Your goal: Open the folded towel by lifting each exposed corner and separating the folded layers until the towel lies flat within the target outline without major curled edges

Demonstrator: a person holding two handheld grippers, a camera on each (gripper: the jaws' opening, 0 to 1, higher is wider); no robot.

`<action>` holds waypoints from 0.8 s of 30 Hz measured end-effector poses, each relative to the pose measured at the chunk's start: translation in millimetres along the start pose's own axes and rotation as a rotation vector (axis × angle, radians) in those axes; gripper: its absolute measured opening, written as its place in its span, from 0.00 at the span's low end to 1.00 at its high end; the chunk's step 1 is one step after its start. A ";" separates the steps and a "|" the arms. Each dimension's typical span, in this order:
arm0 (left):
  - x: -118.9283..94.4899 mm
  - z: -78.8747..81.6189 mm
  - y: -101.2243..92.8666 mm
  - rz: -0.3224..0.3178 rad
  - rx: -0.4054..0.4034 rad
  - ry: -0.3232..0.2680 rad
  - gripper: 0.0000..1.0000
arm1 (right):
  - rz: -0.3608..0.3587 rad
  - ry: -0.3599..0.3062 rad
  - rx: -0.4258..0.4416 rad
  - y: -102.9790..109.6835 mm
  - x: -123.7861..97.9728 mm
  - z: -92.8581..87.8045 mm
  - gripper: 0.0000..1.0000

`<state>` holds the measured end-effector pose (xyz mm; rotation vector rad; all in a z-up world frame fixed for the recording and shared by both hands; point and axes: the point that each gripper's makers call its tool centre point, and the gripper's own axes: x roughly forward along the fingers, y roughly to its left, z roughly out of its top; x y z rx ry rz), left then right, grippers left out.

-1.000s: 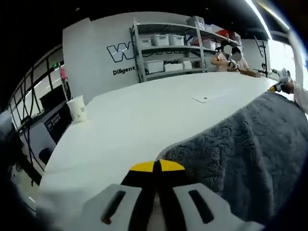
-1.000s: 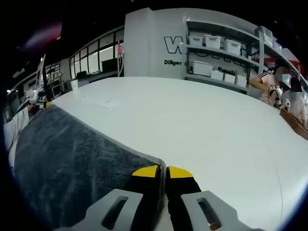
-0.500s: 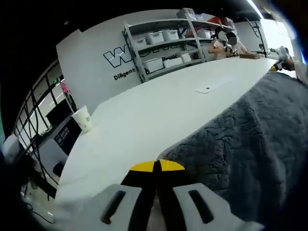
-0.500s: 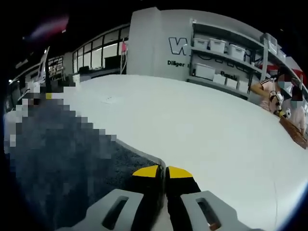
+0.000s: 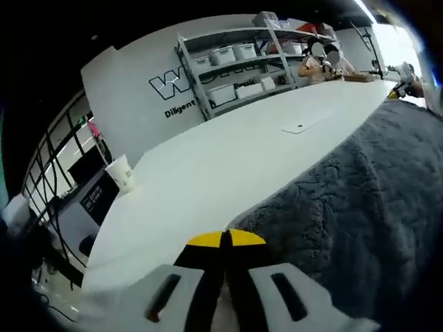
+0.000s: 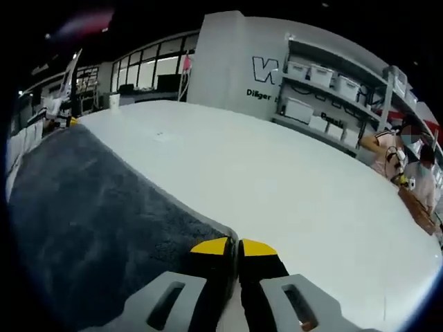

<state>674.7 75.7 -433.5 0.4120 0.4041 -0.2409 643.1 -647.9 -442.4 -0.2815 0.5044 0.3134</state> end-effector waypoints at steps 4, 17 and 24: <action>0.1 0.1 0.5 0.004 -0.002 -0.006 0.00 | 0.001 -0.009 0.005 -1.6 0.2 0.0 0.00; -0.7 -0.2 1.2 -0.015 -0.092 -0.046 0.01 | -0.025 0.010 0.038 -2.7 0.6 0.6 0.01; 1.5 4.1 9.3 -0.001 -0.209 -0.065 0.16 | -0.057 -0.002 0.059 -2.2 0.4 7.1 0.04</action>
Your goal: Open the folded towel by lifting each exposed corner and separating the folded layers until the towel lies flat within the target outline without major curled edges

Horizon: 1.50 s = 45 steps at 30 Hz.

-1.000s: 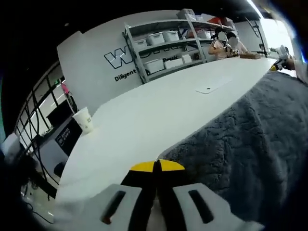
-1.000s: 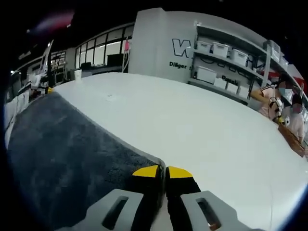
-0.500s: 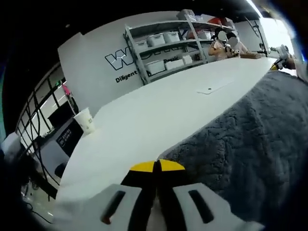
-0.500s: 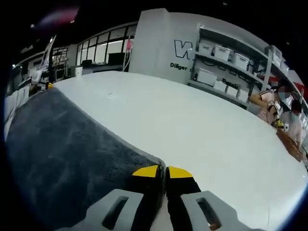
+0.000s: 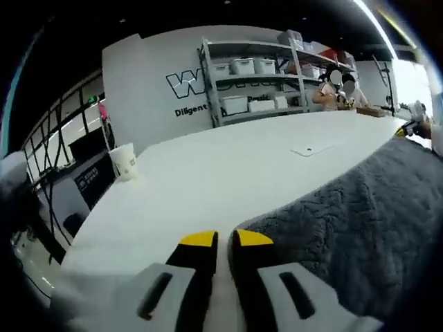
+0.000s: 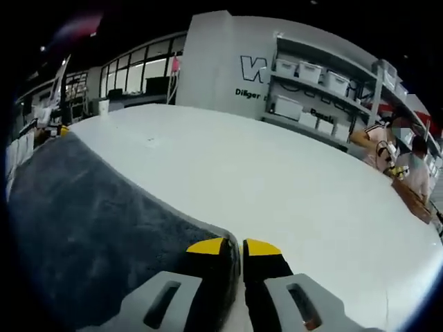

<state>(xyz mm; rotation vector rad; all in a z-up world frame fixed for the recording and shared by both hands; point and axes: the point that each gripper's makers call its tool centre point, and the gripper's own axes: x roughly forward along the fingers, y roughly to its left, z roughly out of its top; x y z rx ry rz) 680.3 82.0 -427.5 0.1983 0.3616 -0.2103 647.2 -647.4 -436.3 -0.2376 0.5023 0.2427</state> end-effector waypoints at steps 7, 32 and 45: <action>-12.7 22.2 -8.0 -0.046 -0.076 -0.038 0.30 | -0.050 -0.007 -0.005 -6.1 -12.0 12.1 0.26; -98.2 1.8 -71.5 -0.192 -0.144 0.061 0.99 | 0.012 0.058 0.110 16.0 -104.3 -34.9 0.99; -164.2 -18.3 -81.6 -0.209 -0.160 0.060 0.99 | 0.097 0.096 0.070 55.8 -165.5 -57.3 0.99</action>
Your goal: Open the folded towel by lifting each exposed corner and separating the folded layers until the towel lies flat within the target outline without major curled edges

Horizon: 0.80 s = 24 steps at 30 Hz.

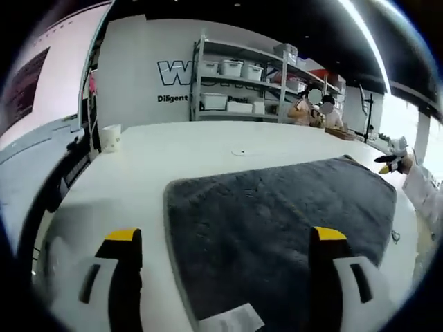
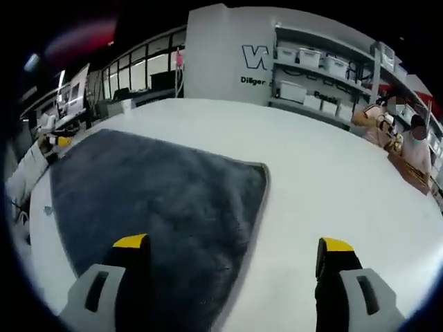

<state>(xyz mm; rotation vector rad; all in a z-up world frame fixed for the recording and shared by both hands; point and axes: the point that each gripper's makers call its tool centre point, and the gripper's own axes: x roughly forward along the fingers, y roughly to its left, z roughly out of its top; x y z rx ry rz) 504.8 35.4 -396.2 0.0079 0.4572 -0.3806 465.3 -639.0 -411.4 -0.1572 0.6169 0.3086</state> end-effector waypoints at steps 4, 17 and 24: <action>-14.2 -6.4 -7.9 -0.011 -0.007 -0.002 0.99 | 0.022 -0.003 -0.009 15.1 -10.2 -6.0 0.99; -62.6 -45.6 -23.1 0.028 -0.012 0.016 0.97 | 0.057 -0.050 -0.021 46.2 -42.6 -30.7 0.90; -83.1 -64.1 -14.1 0.137 0.040 0.028 0.92 | 0.022 -0.078 0.012 48.3 -62.8 -45.1 0.70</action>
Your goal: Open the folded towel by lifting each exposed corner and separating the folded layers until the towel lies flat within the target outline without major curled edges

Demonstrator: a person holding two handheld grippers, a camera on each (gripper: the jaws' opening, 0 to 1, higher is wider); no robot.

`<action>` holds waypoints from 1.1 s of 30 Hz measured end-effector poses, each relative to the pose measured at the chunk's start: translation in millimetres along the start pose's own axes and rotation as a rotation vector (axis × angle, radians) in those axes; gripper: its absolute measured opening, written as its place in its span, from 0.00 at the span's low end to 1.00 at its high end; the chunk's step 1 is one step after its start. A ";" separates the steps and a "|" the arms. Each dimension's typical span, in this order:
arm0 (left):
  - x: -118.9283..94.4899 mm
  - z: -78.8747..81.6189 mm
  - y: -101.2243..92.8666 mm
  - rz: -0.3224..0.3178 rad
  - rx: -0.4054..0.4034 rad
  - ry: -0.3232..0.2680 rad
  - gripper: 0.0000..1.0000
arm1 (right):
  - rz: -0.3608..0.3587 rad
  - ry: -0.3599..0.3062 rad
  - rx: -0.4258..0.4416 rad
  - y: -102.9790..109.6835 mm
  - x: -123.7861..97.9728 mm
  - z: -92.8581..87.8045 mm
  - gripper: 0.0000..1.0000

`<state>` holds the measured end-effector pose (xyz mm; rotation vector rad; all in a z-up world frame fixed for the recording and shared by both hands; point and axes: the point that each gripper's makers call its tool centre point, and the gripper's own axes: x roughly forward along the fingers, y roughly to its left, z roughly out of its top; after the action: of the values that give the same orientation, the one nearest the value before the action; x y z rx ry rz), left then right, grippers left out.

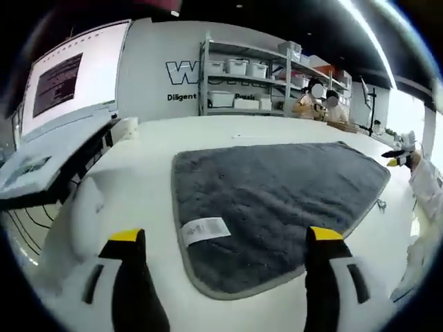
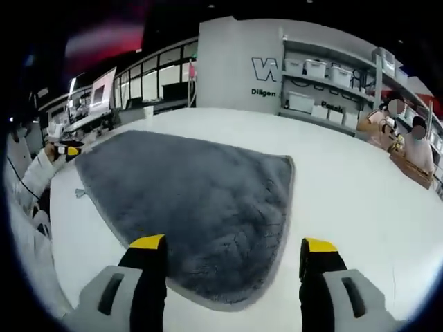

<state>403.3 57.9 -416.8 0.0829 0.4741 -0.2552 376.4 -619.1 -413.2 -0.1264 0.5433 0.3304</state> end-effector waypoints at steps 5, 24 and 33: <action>-14.6 -1.4 1.2 0.043 0.014 -0.055 0.79 | -0.031 0.003 -0.014 1.7 -11.4 -8.9 0.54; -7.3 -17.5 -25.2 -0.085 0.008 -0.052 0.42 | 0.047 0.021 -0.015 30.0 -2.9 -27.2 0.34; -4.4 -26.2 -24.0 -0.073 0.013 -0.038 0.38 | 0.050 0.025 0.024 29.3 -2.0 -35.4 0.33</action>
<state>381.8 39.4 -438.5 0.0734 0.4379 -0.3313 347.7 -599.3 -443.1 -0.0943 0.5754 0.3710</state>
